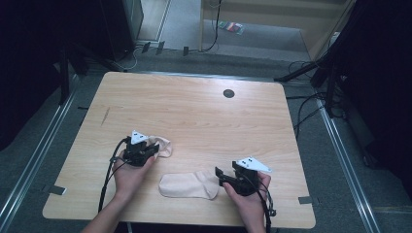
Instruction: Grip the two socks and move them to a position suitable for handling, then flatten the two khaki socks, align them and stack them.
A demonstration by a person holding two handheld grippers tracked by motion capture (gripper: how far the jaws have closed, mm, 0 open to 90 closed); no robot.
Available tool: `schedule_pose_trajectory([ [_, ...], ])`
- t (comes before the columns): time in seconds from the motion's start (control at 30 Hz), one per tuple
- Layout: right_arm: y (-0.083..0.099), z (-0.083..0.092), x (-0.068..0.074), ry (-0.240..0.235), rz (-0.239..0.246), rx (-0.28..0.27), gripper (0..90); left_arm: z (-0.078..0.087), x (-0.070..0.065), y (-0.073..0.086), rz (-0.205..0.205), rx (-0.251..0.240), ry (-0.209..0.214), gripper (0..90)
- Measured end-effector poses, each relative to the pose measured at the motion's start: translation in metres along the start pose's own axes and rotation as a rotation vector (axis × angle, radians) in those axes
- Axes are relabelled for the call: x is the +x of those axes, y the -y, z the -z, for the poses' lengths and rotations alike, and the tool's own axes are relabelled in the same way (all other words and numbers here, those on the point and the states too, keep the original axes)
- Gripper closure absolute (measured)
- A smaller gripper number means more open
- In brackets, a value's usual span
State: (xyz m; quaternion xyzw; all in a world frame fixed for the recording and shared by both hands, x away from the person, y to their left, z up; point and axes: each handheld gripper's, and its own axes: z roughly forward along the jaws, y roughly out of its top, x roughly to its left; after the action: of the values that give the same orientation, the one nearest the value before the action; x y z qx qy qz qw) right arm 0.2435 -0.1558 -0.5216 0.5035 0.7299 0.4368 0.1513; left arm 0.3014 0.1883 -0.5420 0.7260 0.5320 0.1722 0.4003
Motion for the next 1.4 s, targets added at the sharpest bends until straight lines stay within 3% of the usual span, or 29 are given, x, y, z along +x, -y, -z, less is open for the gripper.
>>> schedule_pose_trajectory([
  [0.13, -0.005, -0.001, 0.002, -0.019, -0.026, -0.018, 31.3, 0.014, -0.009, -0.012, 0.024, -0.108, 0.117, 85.3],
  [0.23, -0.018, -0.002, 0.007, -0.085, -0.034, -0.051, 35.9, 0.023, -0.021, -0.025, 0.033, -0.165, 0.188, 85.3],
  [0.33, -0.029, -0.004, 0.018, -0.135, -0.016, -0.071, 38.2, 0.028, -0.035, -0.033, 0.023, -0.199, 0.23, 85.3],
  [0.5, -0.044, -0.013, 0.039, -0.275, -0.005, -0.094, 47.3, 0.028, -0.052, -0.036, 0.008, -0.21, 0.297, 85.3],
  [0.67, -0.05, -0.024, 0.048, -0.304, 0.016, -0.098, 60.3, 0.024, -0.058, -0.033, 0.011, -0.203, 0.354, 85.2],
  [0.73, -0.051, -0.028, 0.049, -0.307, 0.02, -0.094, 72.3, 0.023, -0.059, -0.032, 0.004, -0.195, 0.366, 85.1],
  [0.8, -0.05, -0.03, 0.048, -0.286, 0.037, -0.104, 88.1, 0.022, -0.058, -0.031, 0.005, -0.198, 0.375, 84.7],
  [0.83, -0.05, -0.03, 0.047, -0.27, 0.039, -0.101, 90.0, 0.021, -0.056, -0.031, 0.006, -0.196, 0.387, 84.0],
  [0.97, -0.052, -0.033, 0.034, -0.127, 0.093, -0.11, 90.0, 0.018, -0.056, -0.029, -0.072, -0.191, 0.369, 84.4],
  [1.0, -0.052, -0.033, 0.032, -0.09, 0.111, -0.116, 90.0, 0.017, -0.056, -0.028, -0.104, -0.194, 0.338, 85.3],
  [1.03, -0.053, -0.033, 0.029, -0.027, 0.137, -0.124, 90.0, 0.017, -0.055, -0.028, -0.12, -0.192, 0.324, 85.7],
  [1.1, -0.054, -0.031, 0.021, 0.039, 0.159, -0.14, 90.0, 0.017, -0.051, -0.028, -0.134, -0.188, 0.314, 86.3],
  [1.2, -0.053, -0.031, 0.013, 0.1, 0.222, -0.159, 90.0, 0.013, -0.05, -0.029, -0.21, -0.179, 0.27, 86.6],
  [1.27, -0.049, -0.035, 0.016, 0.16, 0.329, -0.16, 90.0, 0.007, -0.055, -0.027, -0.307, -0.163, 0.201, 86.6],
  [1.3, -0.043, -0.039, 0.02, 0.174, 0.395, -0.142, 90.0, 0.004, -0.055, -0.026, -0.327, -0.15, 0.192, 86.4],
  [1.33, -0.037, -0.045, 0.022, 0.132, 0.443, -0.101, 87.2, 0.0, -0.055, -0.024, -0.339, -0.129, 0.192, 84.1],
  [1.4, -0.035, -0.046, 0.022, 0.12, 0.454, -0.081, 84.8, -0.004, -0.051, -0.02, -0.347, -0.118, 0.176, 81.3],
])
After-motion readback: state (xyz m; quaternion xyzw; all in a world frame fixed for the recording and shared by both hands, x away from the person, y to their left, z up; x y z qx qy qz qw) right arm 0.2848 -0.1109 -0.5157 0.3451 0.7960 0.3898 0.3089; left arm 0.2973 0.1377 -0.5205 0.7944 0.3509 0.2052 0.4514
